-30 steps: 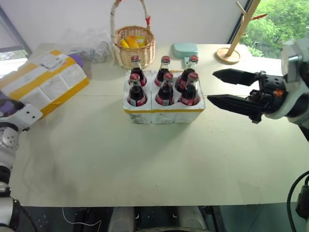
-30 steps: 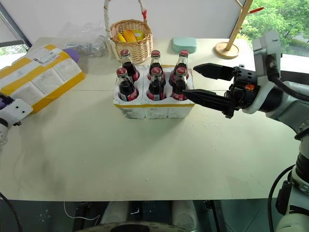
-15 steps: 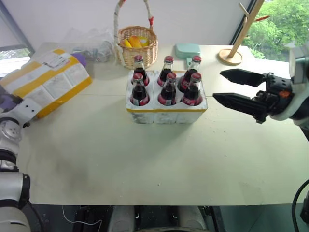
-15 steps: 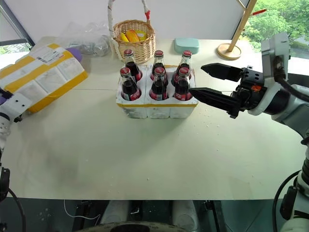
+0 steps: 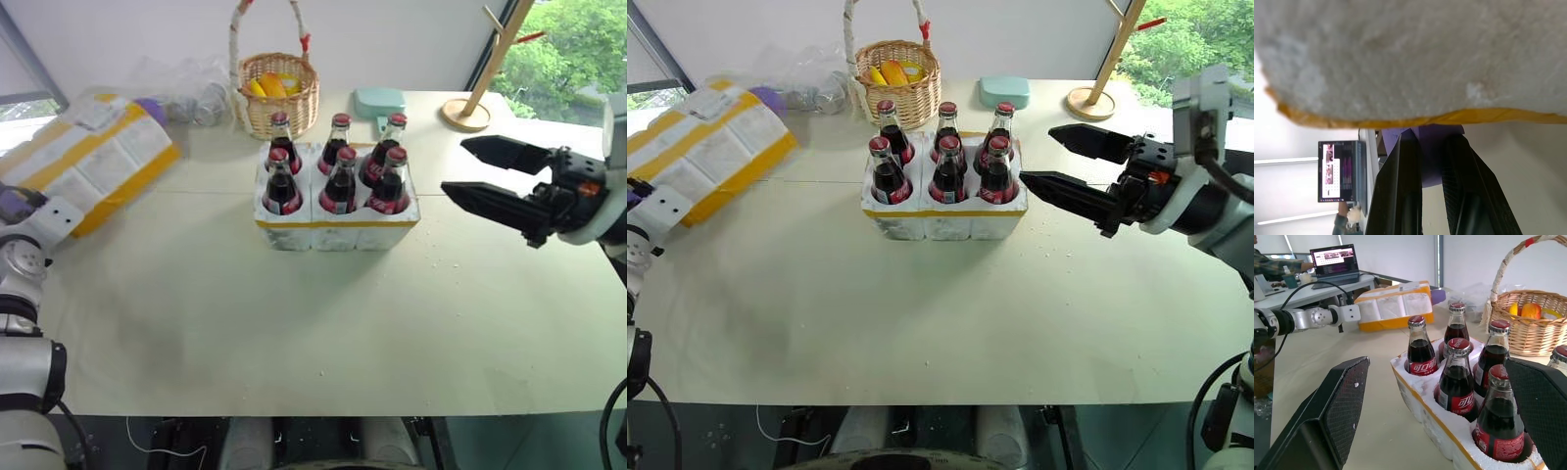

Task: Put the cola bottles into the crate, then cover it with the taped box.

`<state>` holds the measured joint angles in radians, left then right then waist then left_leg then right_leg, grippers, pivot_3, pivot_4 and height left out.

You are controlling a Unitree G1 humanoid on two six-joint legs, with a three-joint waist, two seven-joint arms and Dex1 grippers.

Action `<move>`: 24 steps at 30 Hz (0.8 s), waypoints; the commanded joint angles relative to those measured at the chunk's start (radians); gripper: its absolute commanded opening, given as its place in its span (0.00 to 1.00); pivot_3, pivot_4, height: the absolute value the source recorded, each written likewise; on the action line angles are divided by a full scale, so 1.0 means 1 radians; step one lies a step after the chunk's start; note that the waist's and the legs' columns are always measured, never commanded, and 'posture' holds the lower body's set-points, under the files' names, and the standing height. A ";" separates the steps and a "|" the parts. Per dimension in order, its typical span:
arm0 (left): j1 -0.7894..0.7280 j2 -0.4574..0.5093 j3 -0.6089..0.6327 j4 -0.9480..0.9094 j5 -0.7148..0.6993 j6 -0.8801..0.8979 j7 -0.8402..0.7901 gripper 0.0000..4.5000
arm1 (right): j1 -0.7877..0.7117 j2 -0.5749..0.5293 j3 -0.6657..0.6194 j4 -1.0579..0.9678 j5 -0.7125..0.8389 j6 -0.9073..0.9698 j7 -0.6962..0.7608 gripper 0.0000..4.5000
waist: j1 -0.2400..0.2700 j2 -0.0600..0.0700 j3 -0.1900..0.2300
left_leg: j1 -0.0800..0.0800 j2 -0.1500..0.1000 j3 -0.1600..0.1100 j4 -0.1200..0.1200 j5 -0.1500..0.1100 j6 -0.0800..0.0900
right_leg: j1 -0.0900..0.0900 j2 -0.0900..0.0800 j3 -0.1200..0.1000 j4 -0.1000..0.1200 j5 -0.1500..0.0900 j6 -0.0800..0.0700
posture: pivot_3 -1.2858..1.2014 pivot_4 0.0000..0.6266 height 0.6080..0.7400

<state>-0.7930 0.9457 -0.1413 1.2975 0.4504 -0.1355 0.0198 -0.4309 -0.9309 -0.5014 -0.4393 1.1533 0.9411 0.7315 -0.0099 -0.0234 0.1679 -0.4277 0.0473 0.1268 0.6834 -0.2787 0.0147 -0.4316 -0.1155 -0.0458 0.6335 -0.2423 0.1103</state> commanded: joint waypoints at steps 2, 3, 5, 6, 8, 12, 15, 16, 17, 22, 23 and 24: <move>-0.033 0.012 0.006 -0.002 -0.011 0.001 -0.012 0.02 | 0.005 -0.026 -0.038 -0.016 0.006 -0.031 0.001 1.00 | 0.000 0.000 0.000 | 0.000 0.000 0.000 0.000 0.000 0.000 | 0.000 0.000 0.000 0.000 0.000 0.000 | 0.52 0.24 1.00; -0.037 0.013 0.004 -0.004 -0.011 -0.002 -0.012 0.02 | 0.011 -0.029 -0.038 -0.014 0.007 -0.029 0.004 1.00 | 0.001 0.000 0.000 | 0.000 0.000 0.000 0.000 0.000 0.000 | 0.000 0.000 0.000 0.000 0.000 0.000 | 0.52 0.24 1.00; -0.051 0.021 0.001 -0.012 -0.007 -0.016 -0.013 0.02 | 0.028 -0.040 -0.044 -0.001 0.016 -0.016 0.011 1.00 | 0.003 0.000 0.000 | 0.000 0.000 0.000 0.000 0.000 0.000 | 0.000 0.000 0.000 0.000 0.000 0.000 | 0.52 0.24 1.00; -0.060 0.027 -0.001 -0.018 -0.005 -0.023 -0.015 0.02 | 0.037 -0.049 -0.046 0.003 0.015 -0.015 0.018 1.00 | 0.003 0.000 0.000 | 0.000 0.000 0.000 0.000 0.000 0.000 | 0.000 0.000 0.000 0.000 0.000 0.000 | 0.52 0.24 1.00; -0.081 0.044 -0.002 -0.039 -0.002 -0.047 -0.021 0.02 | 0.065 -0.067 -0.043 -0.003 -0.028 -0.042 0.045 1.00 | 0.004 -0.001 0.000 | 0.000 0.000 0.000 0.000 0.000 0.000 | 0.000 0.000 0.000 0.000 0.000 0.000 | 0.52 0.24 1.00; -0.128 0.097 0.006 -0.124 -0.004 -0.127 -0.051 0.02 | 0.086 -0.081 -0.033 0.014 -0.069 -0.072 0.076 1.00 | 0.001 -0.005 0.002 | 0.000 0.000 0.000 0.000 0.000 0.000 | 0.000 0.000 0.000 0.000 0.000 0.000 | 0.52 0.24 1.00; -0.150 0.125 0.027 -0.190 -0.024 -0.156 -0.078 0.02 | 0.079 -0.080 -0.018 0.031 -0.090 -0.085 0.089 1.00 | 0.001 -0.007 0.002 | 0.000 0.000 0.000 0.000 0.000 0.000 | 0.000 0.001 0.000 0.000 0.000 0.000 | 0.52 0.24 1.00; -0.158 0.131 0.040 -0.226 -0.039 -0.168 -0.095 0.02 | 0.077 -0.078 -0.012 0.036 -0.097 -0.091 0.093 1.00 | 0.001 -0.007 0.002 | 0.000 0.000 0.000 0.000 0.000 0.000 | 0.000 0.001 0.000 -0.001 0.000 0.000 | 0.52 0.24 1.00; -0.162 0.136 0.049 -0.254 -0.050 -0.175 -0.108 0.02 | 0.076 -0.076 -0.007 0.040 -0.103 -0.095 0.096 1.00 | 0.000 -0.007 0.002 | 0.000 0.000 0.000 0.000 0.000 0.000 | 0.001 0.000 0.000 -0.001 0.000 0.000 | 0.52 0.24 1.00; -0.194 0.100 0.106 -0.514 -0.151 -0.161 -0.238 0.02 | 0.072 -0.063 0.024 0.062 -0.136 -0.119 0.110 1.00 | 0.002 -0.007 0.002 | 0.000 0.000 0.000 0.000 0.000 0.000 | 0.001 0.001 0.000 -0.001 0.000 0.000 | 0.52 0.24 1.00; -0.193 0.094 0.109 -0.556 -0.160 -0.150 -0.258 0.02 | 0.071 -0.061 0.029 0.064 -0.141 -0.122 0.113 1.00 | 0.005 -0.007 0.002 | 0.000 0.000 0.000 0.000 0.000 0.000 | 0.001 0.001 0.000 -0.001 0.000 0.000 | 0.52 0.24 1.00; -0.183 0.075 0.109 -0.630 -0.180 -0.128 -0.301 0.02 | 0.076 -0.063 0.037 0.071 -0.156 -0.129 0.120 1.00 | 0.008 -0.007 0.002 | 0.000 0.000 0.000 0.001 0.000 0.000 | 0.001 0.001 0.000 -0.001 0.000 0.000 | 0.52 0.24 1.00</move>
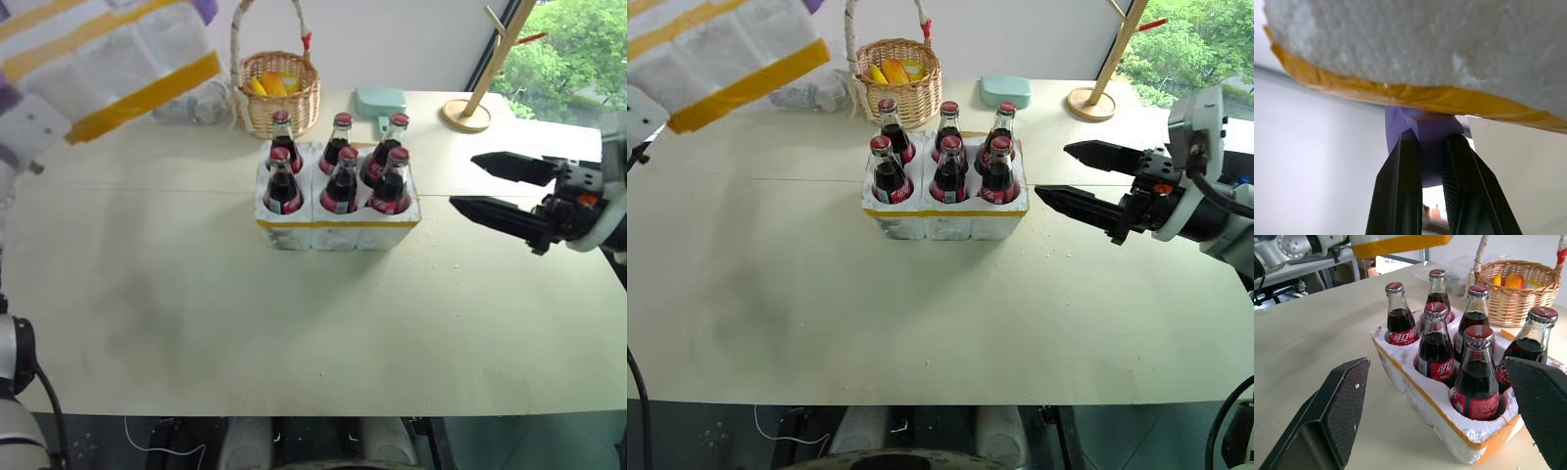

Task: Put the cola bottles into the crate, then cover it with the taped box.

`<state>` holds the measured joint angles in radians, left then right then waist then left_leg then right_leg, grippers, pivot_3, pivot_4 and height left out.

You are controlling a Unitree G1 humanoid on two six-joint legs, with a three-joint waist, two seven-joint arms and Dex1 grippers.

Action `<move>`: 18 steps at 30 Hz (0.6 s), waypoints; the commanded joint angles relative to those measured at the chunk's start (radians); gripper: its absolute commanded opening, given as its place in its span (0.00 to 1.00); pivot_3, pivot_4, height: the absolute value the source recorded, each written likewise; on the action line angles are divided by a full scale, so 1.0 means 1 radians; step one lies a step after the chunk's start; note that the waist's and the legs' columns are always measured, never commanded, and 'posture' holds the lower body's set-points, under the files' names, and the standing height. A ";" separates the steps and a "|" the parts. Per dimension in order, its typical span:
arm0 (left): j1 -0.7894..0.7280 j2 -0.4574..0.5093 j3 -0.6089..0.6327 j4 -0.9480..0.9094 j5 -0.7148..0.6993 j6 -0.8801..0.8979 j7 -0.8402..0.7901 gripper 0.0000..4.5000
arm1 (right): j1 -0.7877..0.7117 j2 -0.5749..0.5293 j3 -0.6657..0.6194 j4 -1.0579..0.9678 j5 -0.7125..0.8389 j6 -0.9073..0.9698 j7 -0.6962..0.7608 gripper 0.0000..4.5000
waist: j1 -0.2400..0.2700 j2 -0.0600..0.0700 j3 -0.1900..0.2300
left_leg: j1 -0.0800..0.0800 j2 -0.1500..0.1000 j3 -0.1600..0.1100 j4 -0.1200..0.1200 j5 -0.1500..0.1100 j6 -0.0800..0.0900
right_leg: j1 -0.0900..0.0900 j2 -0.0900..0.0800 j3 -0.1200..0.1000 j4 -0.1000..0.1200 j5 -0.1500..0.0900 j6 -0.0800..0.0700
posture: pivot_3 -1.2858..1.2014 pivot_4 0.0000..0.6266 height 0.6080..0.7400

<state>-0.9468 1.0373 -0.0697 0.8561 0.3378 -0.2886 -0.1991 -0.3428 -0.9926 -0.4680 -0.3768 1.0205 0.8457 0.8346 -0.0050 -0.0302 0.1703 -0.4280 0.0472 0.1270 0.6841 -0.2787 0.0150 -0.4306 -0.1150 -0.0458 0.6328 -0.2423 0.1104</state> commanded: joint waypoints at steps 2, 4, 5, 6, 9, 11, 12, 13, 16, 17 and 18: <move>-0.009 -0.051 0.036 -0.341 -0.094 0.071 -0.151 0.02 | -0.003 -0.004 0.028 0.026 -0.064 -0.048 0.023 1.00 | 0.009 0.000 0.000 | 0.000 0.000 0.000 0.001 0.000 0.000 | 0.001 0.000 0.000 0.000 0.000 0.000 | 0.52 0.24 1.00; 0.002 -0.081 0.035 -0.475 -0.113 0.133 -0.208 0.02 | 0.001 -0.002 0.039 0.039 -0.086 -0.053 0.023 1.00 | 0.012 0.000 0.000 | 0.000 0.000 0.000 0.001 0.001 -0.001 | 0.001 0.000 0.000 0.000 0.000 0.001 | 0.52 0.24 1.00; 0.008 -0.089 0.032 -0.533 -0.116 0.163 -0.240 0.02 | 0.003 0.000 0.039 0.041 -0.090 -0.052 0.023 1.00 | 0.014 0.000 0.000 | 0.000 0.000 0.000 0.001 0.002 -0.003 | 0.001 0.000 0.000 0.000 0.001 0.001 | 0.52 0.24 1.00; 0.016 -0.094 0.029 -0.581 -0.117 0.191 -0.269 0.02 | 0.006 0.002 0.037 0.040 -0.091 -0.051 0.021 1.00 | 0.014 0.000 0.000 | 0.000 0.000 0.000 0.001 0.002 -0.004 | 0.001 0.000 0.000 0.000 0.001 0.001 | 0.52 0.24 1.00; 0.047 -0.102 0.018 -0.726 -0.114 0.288 -0.354 0.02 | 0.023 0.008 0.024 0.035 -0.096 -0.047 0.015 1.00 | 0.011 0.000 0.000 | 0.001 0.000 0.000 0.001 0.003 -0.005 | 0.001 0.002 0.000 0.000 0.000 0.001 | 0.52 0.24 1.00; 0.061 -0.112 0.019 -0.798 -0.114 0.339 -0.387 0.02 | 0.036 0.012 0.017 0.030 -0.097 -0.045 0.007 1.00 | 0.013 0.000 0.000 | 0.001 0.001 0.000 0.001 0.003 -0.005 | 0.001 0.003 0.000 0.000 0.000 0.001 | 0.52 0.24 1.00; 0.070 -0.114 0.016 -0.832 -0.110 0.360 -0.404 0.02 | 0.043 0.015 0.014 0.026 -0.097 -0.043 0.001 1.00 | 0.015 0.000 0.000 | 0.001 0.001 0.000 0.001 0.003 -0.005 | 0.001 0.003 0.000 0.000 0.000 0.001 | 0.52 0.24 1.00; 0.082 -0.119 0.009 -0.872 -0.104 0.383 -0.422 0.02 | 0.050 0.019 0.011 0.021 -0.096 -0.042 -0.006 1.00 | 0.016 0.000 0.000 | 0.001 0.001 0.000 0.001 0.003 -0.005 | 0.001 0.003 0.000 0.000 0.000 0.001 | 0.52 0.24 1.00; 0.110 -0.137 -0.014 -0.972 -0.097 0.442 -0.476 0.02 | 0.062 0.031 0.004 0.008 -0.088 -0.036 -0.030 1.00 | 0.017 0.000 0.000 | 0.001 0.001 0.000 0.001 0.003 -0.005 | 0.002 0.003 0.001 -0.001 0.000 0.001 | 0.52 0.24 1.00; 0.115 -0.143 -0.025 -0.998 -0.091 0.464 -0.492 0.02 | 0.063 0.035 0.003 0.005 -0.085 -0.035 -0.038 1.00 | 0.019 0.000 0.000 | 0.001 0.001 0.000 0.001 0.003 -0.005 | 0.002 0.003 0.001 -0.001 0.000 0.001 | 0.52 0.24 1.00; 0.118 -0.148 -0.038 -1.019 -0.080 0.486 -0.506 0.02 | 0.064 0.039 0.003 0.004 -0.083 -0.033 -0.045 1.00 | 0.020 0.000 0.000 | 0.001 0.000 0.000 0.002 0.003 -0.005 | 0.002 0.003 0.001 -0.001 0.001 0.002 | 0.52 0.24 1.00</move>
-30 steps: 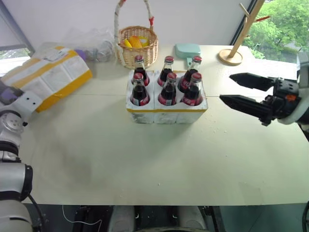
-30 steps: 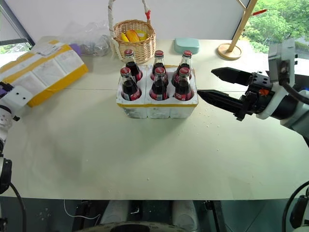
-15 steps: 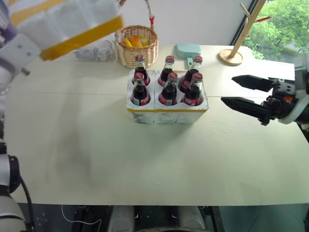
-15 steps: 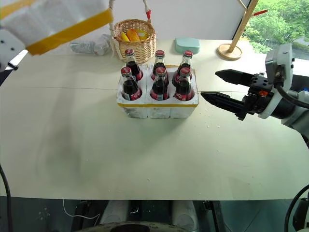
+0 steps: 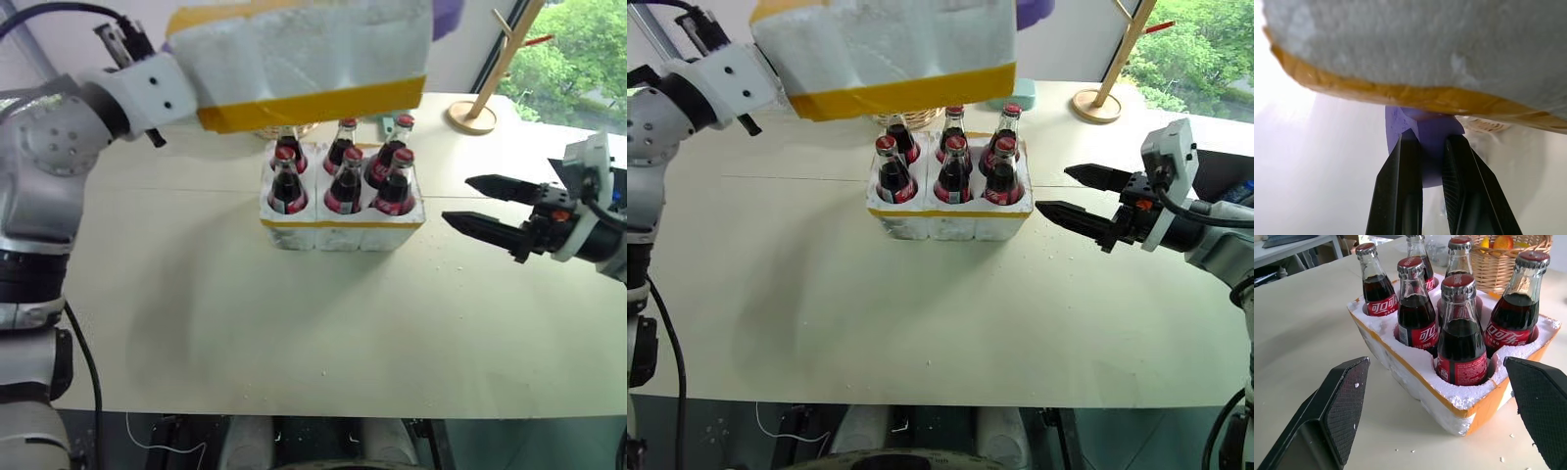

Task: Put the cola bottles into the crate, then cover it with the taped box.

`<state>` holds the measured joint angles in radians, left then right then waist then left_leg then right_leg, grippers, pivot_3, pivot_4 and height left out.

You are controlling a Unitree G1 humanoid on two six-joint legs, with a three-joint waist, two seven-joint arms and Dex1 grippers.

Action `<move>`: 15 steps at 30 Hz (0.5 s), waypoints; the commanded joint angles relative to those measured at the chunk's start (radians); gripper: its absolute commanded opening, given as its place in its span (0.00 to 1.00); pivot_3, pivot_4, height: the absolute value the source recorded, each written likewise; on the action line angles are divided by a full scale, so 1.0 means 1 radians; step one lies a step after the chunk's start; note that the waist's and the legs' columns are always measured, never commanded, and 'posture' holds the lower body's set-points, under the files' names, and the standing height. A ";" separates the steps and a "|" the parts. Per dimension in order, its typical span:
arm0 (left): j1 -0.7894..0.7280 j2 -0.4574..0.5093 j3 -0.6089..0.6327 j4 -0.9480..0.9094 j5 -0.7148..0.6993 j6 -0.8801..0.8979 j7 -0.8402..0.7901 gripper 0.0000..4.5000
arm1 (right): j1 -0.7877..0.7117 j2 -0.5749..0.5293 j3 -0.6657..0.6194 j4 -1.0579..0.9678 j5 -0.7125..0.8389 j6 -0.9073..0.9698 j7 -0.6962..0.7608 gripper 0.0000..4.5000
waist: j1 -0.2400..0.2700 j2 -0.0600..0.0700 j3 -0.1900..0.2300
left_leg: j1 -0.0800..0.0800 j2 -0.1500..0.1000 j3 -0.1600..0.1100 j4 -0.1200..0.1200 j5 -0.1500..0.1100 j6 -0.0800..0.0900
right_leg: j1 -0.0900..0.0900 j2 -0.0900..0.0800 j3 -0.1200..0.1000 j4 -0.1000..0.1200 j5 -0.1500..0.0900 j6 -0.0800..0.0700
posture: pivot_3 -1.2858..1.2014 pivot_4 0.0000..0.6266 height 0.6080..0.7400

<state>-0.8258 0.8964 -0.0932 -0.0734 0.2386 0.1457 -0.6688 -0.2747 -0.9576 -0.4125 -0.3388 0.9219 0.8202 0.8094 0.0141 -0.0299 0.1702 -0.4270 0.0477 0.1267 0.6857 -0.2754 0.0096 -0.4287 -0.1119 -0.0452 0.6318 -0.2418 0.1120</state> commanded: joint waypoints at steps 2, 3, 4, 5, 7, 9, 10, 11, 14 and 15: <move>0.001 -0.014 -0.045 -0.125 0.056 0.074 -0.054 0.02 | -0.006 0.012 -0.051 -0.039 0.021 -0.006 -0.034 1.00 | 0.000 0.000 0.000 | 0.000 0.000 0.000 0.000 0.000 0.000 | 0.000 0.000 0.000 0.000 0.000 0.000 | 0.52 0.24 1.00; 0.003 -0.018 -0.056 -0.139 0.068 0.085 -0.060 0.02 | -0.008 0.015 -0.050 -0.041 0.023 -0.006 -0.041 1.00 | -0.001 0.000 0.000 | 0.000 0.000 0.000 0.000 0.000 0.000 | 0.000 0.000 0.000 0.000 0.000 0.000 | 0.52 0.24 1.00; 0.003 -0.022 -0.066 -0.151 0.077 0.095 -0.069 0.02 | -0.009 0.018 -0.049 -0.042 0.023 -0.006 -0.046 1.00 | -0.001 0.000 0.000 | 0.000 0.000 0.000 0.000 0.000 0.000 | 0.000 0.000 0.000 0.000 0.000 0.000 | 0.52 0.24 1.00; 0.006 -0.024 -0.076 -0.160 0.085 0.103 -0.079 0.02 | -0.010 0.022 -0.048 -0.043 0.024 -0.006 -0.052 1.00 | -0.001 0.000 0.000 | 0.000 0.000 0.000 0.000 0.000 0.000 | 0.000 0.000 0.000 0.000 0.000 0.000 | 0.52 0.24 1.00; 0.018 -0.026 -0.088 -0.157 0.109 0.105 -0.082 0.02 | -0.013 0.030 -0.049 -0.045 0.027 -0.008 -0.063 1.00 | -0.003 0.000 0.000 | 0.000 0.000 0.000 0.000 0.000 0.000 | 0.000 0.000 0.000 0.000 0.000 0.000 | 0.52 0.24 1.00; 0.032 -0.023 -0.095 -0.146 0.135 0.090 -0.079 0.02 | -0.014 0.037 -0.051 -0.046 0.031 -0.008 -0.073 1.00 | -0.003 0.000 0.000 | 0.001 0.000 0.000 0.000 0.000 0.000 | 0.000 0.000 0.000 0.000 0.000 0.000 | 0.52 0.24 1.00; 0.045 -0.018 -0.101 -0.142 0.152 0.077 -0.077 0.02 | -0.014 0.041 -0.053 -0.047 0.034 -0.007 -0.079 1.00 | -0.003 0.000 0.000 | 0.001 0.000 -0.001 0.000 0.000 0.000 | 0.000 0.000 0.000 0.000 0.000 0.000 | 0.52 0.24 1.00; 0.055 -0.013 -0.107 -0.139 0.167 0.062 -0.076 0.02 | -0.014 0.044 -0.055 -0.048 0.036 -0.007 -0.085 1.00 | -0.002 0.000 0.000 | 0.001 0.000 -0.001 0.000 0.000 0.000 | 0.000 0.000 0.000 0.000 0.000 0.000 | 0.52 0.24 1.00; 0.070 -0.011 -0.120 -0.140 0.208 0.019 -0.068 0.02 | -0.011 0.048 -0.055 -0.051 0.042 -0.008 -0.097 1.00 | -0.001 0.000 0.000 | 0.000 0.000 -0.001 0.000 -0.002 0.003 | 0.001 0.000 0.000 0.000 0.000 0.000 | 0.52 0.24 1.00; 0.072 -0.015 -0.122 -0.143 0.220 0.009 -0.062 0.02 | -0.009 0.049 -0.056 -0.052 0.043 -0.008 -0.100 1.00 | -0.001 0.000 0.000 | 0.000 0.000 -0.001 0.000 -0.002 0.003 | 0.001 0.000 0.000 0.000 0.000 0.000 | 0.52 0.24 1.00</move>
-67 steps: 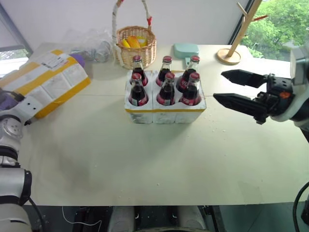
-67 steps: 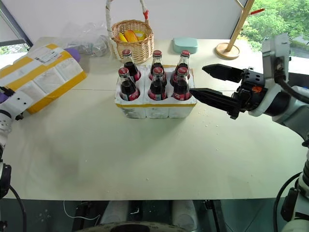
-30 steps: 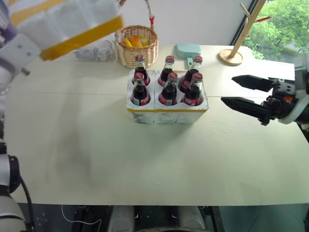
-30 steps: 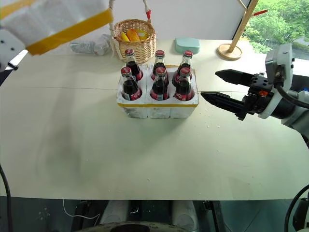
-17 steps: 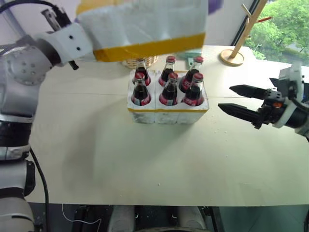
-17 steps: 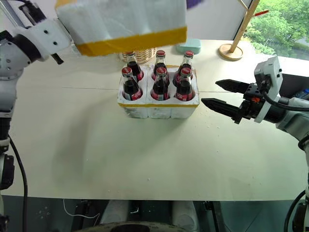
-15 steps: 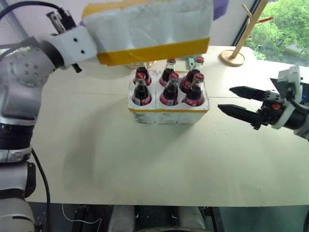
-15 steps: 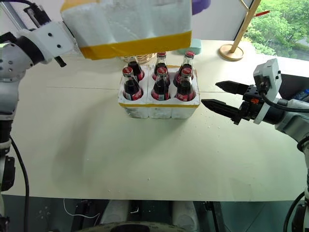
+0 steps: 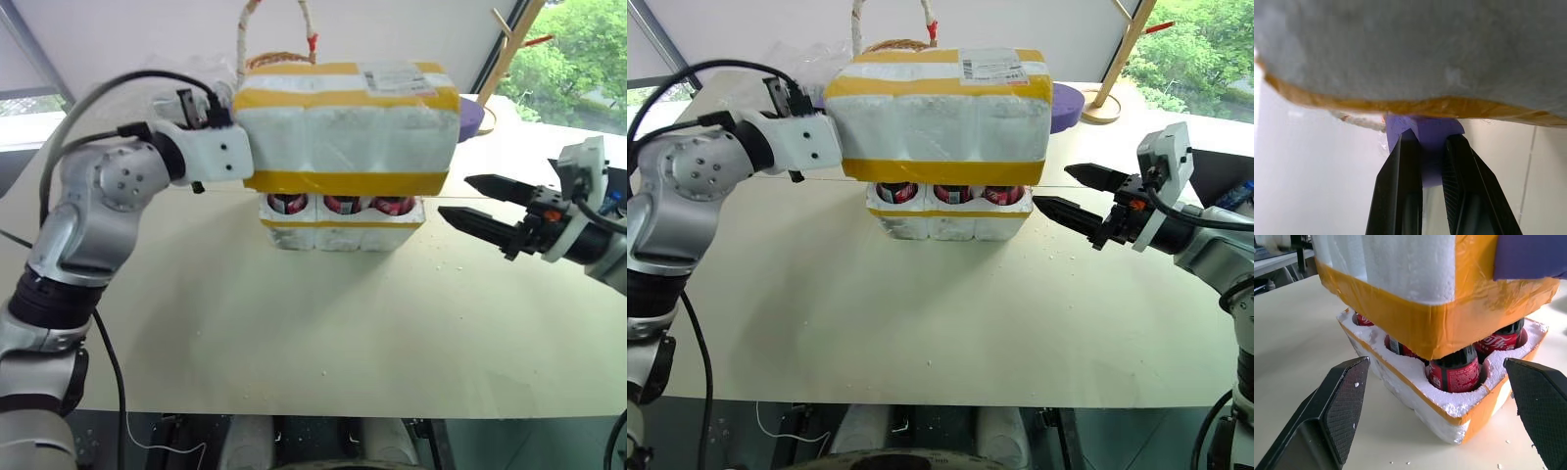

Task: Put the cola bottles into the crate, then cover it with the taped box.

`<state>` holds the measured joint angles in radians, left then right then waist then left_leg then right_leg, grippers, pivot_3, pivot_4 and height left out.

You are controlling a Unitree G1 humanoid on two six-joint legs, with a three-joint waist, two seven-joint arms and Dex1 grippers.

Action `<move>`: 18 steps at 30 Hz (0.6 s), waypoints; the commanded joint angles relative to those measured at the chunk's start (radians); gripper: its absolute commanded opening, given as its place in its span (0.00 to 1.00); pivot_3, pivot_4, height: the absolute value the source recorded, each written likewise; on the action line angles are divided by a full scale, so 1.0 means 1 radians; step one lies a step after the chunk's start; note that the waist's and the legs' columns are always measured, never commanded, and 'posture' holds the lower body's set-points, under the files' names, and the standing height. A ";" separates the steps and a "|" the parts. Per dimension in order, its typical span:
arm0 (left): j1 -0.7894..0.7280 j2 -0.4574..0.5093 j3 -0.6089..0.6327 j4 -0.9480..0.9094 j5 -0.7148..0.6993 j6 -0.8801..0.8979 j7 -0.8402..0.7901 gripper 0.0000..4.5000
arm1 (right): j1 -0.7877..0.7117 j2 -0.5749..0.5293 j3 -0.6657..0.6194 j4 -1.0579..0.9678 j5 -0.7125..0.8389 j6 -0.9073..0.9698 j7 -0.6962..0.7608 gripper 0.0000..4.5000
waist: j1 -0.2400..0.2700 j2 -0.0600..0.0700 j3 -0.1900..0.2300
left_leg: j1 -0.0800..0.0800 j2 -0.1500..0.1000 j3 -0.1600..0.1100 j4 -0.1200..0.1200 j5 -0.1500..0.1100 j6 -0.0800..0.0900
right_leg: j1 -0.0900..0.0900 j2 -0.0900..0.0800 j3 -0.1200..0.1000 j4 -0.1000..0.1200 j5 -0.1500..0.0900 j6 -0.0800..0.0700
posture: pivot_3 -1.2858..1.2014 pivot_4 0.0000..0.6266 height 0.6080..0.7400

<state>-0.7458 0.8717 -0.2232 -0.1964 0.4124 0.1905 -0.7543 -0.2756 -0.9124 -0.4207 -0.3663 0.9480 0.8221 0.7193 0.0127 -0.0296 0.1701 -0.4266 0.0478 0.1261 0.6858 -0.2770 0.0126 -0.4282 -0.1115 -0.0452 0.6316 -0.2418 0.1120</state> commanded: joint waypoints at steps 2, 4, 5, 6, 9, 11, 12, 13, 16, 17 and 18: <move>-0.006 -0.005 0.005 -0.022 0.070 -0.053 0.040 0.24 | -0.005 0.005 -0.049 -0.025 0.018 -0.011 -0.013 1.00 | 0.001 0.000 0.000 | 0.000 0.000 0.000 0.000 0.000 0.001 | 0.000 0.000 0.000 0.000 0.000 0.000 | 0.52 0.24 1.00; 0.006 -0.014 0.003 -0.025 0.081 -0.068 0.042 0.46 | 0.001 0.004 -0.052 -0.024 0.018 -0.012 -0.014 1.00 | 0.001 0.000 0.000 | 0.000 0.000 0.000 0.000 -0.001 0.001 | 0.000 0.000 0.000 0.000 0.000 0.000 | 0.52 0.24 1.00; 0.012 -0.017 0.006 -0.024 0.084 -0.075 0.043 0.57 | 0.005 0.003 -0.054 -0.023 0.017 -0.012 -0.014 1.00 | 0.000 0.000 0.000 | 0.000 0.000 0.000 0.000 -0.001 0.001 | 0.000 0.000 0.000 0.000 0.000 0.000 | 0.52 0.24 1.00; 0.016 -0.019 0.011 -0.019 0.085 -0.082 0.045 0.68 | 0.009 0.001 -0.056 -0.023 0.016 -0.011 -0.013 1.00 | 0.001 0.000 0.000 | 0.000 0.000 0.000 0.000 -0.001 0.001 | 0.000 0.000 0.000 0.000 0.000 0.000 | 0.52 0.24 1.00; 0.019 -0.019 0.036 0.012 0.074 -0.104 0.052 1.00 | 0.012 -0.004 -0.061 -0.019 0.016 -0.009 -0.009 1.00 | 0.000 0.000 0.000 | 0.000 0.000 0.000 0.000 -0.001 0.001 | 0.000 0.000 0.000 0.000 0.000 0.000 | 0.52 0.24 1.00; 0.023 -0.032 0.068 0.008 0.032 -0.079 0.036 1.00 | 0.011 -0.009 -0.063 -0.013 0.016 -0.009 -0.007 1.00 | 0.000 0.000 0.000 | 0.000 0.000 0.000 0.000 -0.001 0.002 | 0.000 0.000 0.000 0.000 0.000 0.000 | 0.52 0.24 1.00; 0.025 -0.035 0.085 0.002 0.010 -0.069 0.029 1.00 | 0.011 -0.010 -0.065 -0.010 0.015 -0.009 -0.006 1.00 | 0.000 0.000 0.000 | 0.000 0.000 0.000 0.000 -0.001 0.002 | 0.000 0.000 0.000 0.000 0.000 0.000 | 0.52 0.24 1.00; 0.028 -0.036 0.100 -0.007 -0.012 -0.063 0.019 1.00 | 0.012 -0.011 -0.067 -0.008 0.015 -0.009 -0.004 1.00 | 0.000 0.000 0.000 | 0.000 0.000 0.000 0.000 -0.001 0.002 | 0.000 0.000 0.000 0.000 0.000 0.000 | 0.52 0.24 1.00; 0.110 -0.008 0.197 -0.081 -0.208 -0.026 -0.108 1.00 | 0.028 -0.016 -0.070 -0.006 0.005 -0.010 0.004 1.00 | -0.003 0.000 0.000 | 0.000 0.000 0.000 0.000 -0.001 0.001 | 0.000 0.000 0.000 0.000 0.000 0.000 | 0.52 0.24 1.00; 0.138 0.006 0.225 -0.101 -0.261 -0.021 -0.146 1.00 | 0.035 -0.018 -0.072 -0.007 0.002 -0.010 0.008 1.00 | -0.003 0.000 0.000 | 0.001 0.001 0.000 0.000 0.000 0.000 | 0.000 0.000 0.000 0.000 0.000 0.000 | 0.52 0.24 1.00; 0.200 0.022 0.286 -0.138 -0.375 0.009 -0.224 1.00 | 0.047 -0.020 -0.076 -0.004 -0.002 -0.011 0.013 1.00 | -0.005 0.001 0.000 | 0.000 0.001 0.000 0.000 0.000 -0.001 | 0.000 0.000 0.000 0.000 0.000 0.000 | 0.52 0.24 1.00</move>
<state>-0.5751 0.8665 -0.0232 -0.2725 0.1621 0.1744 -0.9001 -0.2352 -0.9154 -0.4534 -0.3641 0.9468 0.8220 0.7224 0.0075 -0.0290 0.1698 -0.4261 0.0486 0.1256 0.6855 -0.2766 0.0120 -0.4281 -0.1115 -0.0451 0.6317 -0.2418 0.1120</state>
